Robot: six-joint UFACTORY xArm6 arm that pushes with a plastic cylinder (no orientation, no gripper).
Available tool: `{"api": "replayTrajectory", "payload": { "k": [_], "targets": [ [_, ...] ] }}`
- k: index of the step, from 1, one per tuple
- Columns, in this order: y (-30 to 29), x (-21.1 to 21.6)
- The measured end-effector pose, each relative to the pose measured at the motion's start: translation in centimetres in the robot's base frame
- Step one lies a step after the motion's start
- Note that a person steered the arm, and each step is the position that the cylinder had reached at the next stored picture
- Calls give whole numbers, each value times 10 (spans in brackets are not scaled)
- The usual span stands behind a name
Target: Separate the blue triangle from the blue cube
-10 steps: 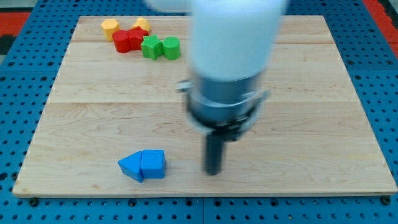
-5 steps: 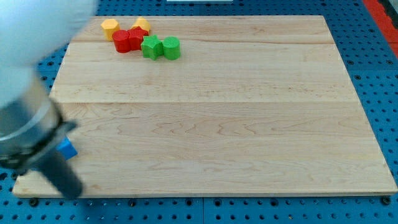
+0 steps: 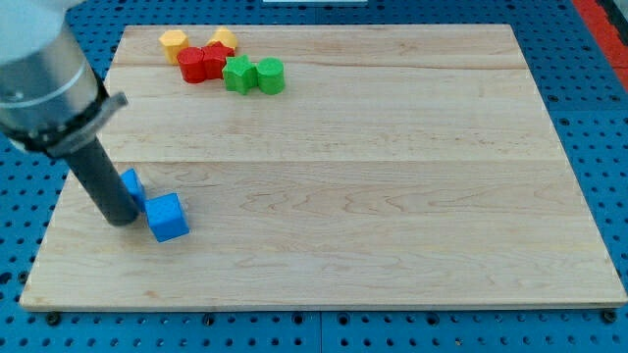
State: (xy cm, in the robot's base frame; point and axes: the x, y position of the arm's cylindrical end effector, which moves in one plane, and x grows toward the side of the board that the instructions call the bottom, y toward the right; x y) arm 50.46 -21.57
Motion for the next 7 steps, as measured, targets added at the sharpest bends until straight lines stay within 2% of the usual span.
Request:
{"api": "replayTrajectory", "payload": {
  "k": [1, 2, 3, 4, 5, 7],
  "targets": [
    [-24, -48],
    [-24, -57],
    [-12, -40],
    [-15, -111],
    [-16, -155],
    [-25, -114]
  ]
}}
